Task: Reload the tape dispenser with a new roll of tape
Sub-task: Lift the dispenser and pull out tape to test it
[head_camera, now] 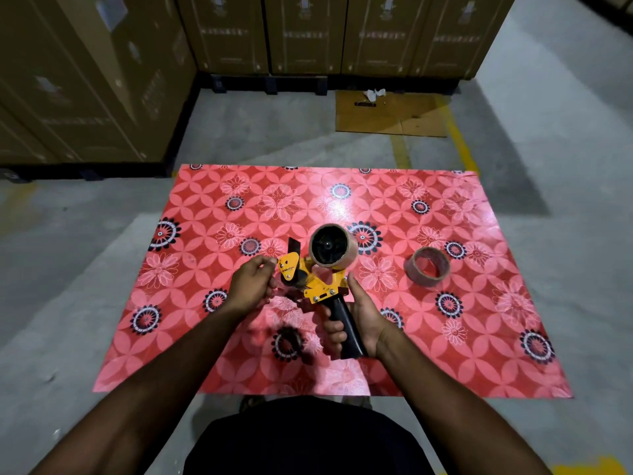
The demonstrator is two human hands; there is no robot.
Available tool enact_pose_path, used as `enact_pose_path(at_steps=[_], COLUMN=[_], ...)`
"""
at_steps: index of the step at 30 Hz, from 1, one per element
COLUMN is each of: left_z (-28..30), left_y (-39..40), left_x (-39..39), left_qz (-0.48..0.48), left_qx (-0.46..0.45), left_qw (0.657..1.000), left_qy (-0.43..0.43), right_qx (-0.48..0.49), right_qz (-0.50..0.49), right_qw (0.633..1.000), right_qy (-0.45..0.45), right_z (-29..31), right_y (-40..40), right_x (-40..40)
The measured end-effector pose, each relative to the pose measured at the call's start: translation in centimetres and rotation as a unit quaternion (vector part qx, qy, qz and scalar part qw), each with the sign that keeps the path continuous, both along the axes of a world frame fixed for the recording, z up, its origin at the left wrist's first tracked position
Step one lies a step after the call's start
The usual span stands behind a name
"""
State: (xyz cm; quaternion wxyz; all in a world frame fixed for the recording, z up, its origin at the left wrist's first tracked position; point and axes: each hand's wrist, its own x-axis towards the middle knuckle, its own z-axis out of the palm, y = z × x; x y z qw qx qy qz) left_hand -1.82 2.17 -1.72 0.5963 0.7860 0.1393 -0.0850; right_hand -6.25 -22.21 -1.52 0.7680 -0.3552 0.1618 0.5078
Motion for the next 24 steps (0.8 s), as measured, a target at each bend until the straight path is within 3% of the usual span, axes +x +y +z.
enact_pose_path(at_steps=[8, 10, 13, 17, 24], left_z=[-0.9, -0.6, 0.1, -0.1, -2.1], left_y=[0.7, 0.7, 0.9, -0.2, -2.5], left_x=[-0.4, -0.5, -0.4, -0.4, -0.5], left_qz=[0.027, 0.027, -0.037, -0.068, 0.022], left_qx=[-0.04, -0.078, -0.146, -0.217, -0.341], left_qw=[0.994, 0.972, 0.908, 0.88, 0.854], left_qy=[0.096, 0.218, 0.39, 0.418, 0.393], right_qx=[-0.039, -0.063, -0.12, -0.22, -0.29], right_qz=[0.047, 0.059, 0.098, 0.197, 0.276], right_qw=[0.998, 0.996, 0.987, 0.952, 0.913], right_qy=[-0.004, -0.015, -0.039, -0.083, -0.075], right_z=[1.4, 2.4, 3.5, 3.8, 5.3], right_y=[0.0, -0.4, -1.2, -2.3, -4.0], right_x=[0.4, 0.6, 1.5, 3.4, 5.9])
